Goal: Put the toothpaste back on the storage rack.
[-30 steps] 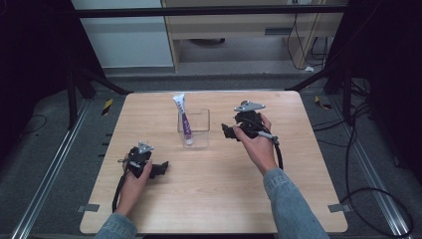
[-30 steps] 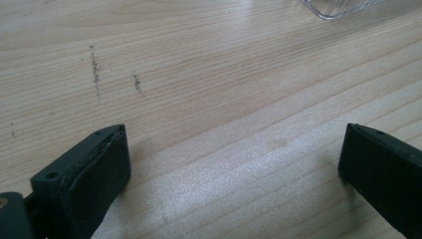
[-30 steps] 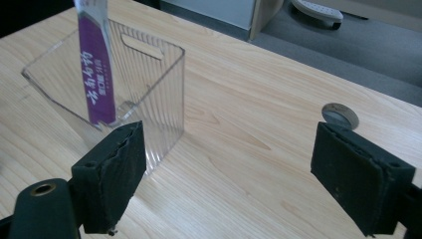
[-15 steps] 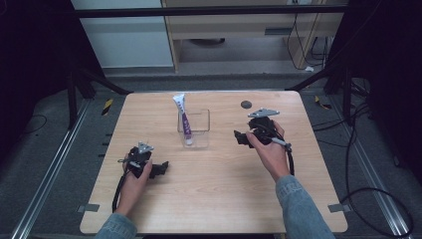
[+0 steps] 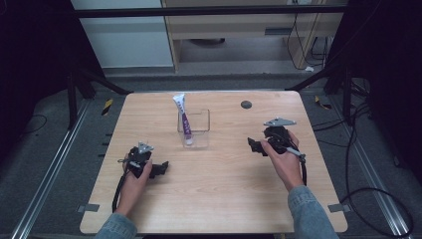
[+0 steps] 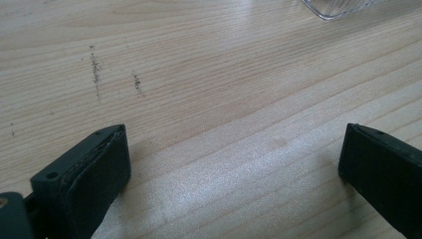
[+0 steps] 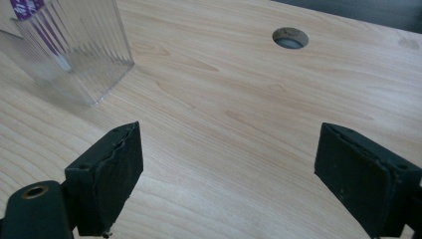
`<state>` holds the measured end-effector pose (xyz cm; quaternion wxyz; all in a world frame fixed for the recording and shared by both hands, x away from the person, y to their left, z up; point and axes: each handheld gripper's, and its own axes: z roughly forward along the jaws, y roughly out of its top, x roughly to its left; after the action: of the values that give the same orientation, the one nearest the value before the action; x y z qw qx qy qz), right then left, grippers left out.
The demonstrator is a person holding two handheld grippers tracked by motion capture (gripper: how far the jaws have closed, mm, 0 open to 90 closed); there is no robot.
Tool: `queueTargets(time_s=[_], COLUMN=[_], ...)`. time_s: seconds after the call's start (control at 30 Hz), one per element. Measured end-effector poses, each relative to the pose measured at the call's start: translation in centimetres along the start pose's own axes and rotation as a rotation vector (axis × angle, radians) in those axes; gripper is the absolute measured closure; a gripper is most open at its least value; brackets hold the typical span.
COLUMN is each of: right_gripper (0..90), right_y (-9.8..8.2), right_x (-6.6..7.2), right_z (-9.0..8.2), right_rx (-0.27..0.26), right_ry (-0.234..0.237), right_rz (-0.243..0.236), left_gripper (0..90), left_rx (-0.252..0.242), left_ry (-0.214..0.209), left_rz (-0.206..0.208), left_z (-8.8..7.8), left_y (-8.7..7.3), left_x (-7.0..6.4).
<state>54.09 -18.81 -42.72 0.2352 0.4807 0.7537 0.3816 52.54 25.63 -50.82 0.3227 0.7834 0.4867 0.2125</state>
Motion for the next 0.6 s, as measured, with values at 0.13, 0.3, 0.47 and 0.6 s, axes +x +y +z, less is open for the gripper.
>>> queueTargets(time_s=[0.13, 0.3, 0.47, 0.6], right_gripper=[10.3, 10.3, 10.4, 10.3], right_y=[-1.3, -2.4, -3.9, -4.6], right_x=[-0.8, -1.5, -2.6, -3.1], right_z=[-0.1, 0.0, 0.2, 0.4], right_rx=[0.015, 0.035, 0.065, 0.074], right_ry=[-0.014, -0.030, -0.045, -0.050], right_rz=[0.012, 0.026, 0.046, 0.065], left_gripper=[0.0, 0.0, 0.0, 0.0], left_rx=[0.000, 0.000, 0.000, 0.000], left_ry=[0.000, 0.000, 0.000, 0.000], left_rz=[0.000, 0.000, 0.000, 0.000], left_z=[0.0, 0.0, 0.0, 0.0], left_y=[0.0, 0.0, 0.0, 0.0], left_x=[0.0, 0.0, 0.0, 0.0])
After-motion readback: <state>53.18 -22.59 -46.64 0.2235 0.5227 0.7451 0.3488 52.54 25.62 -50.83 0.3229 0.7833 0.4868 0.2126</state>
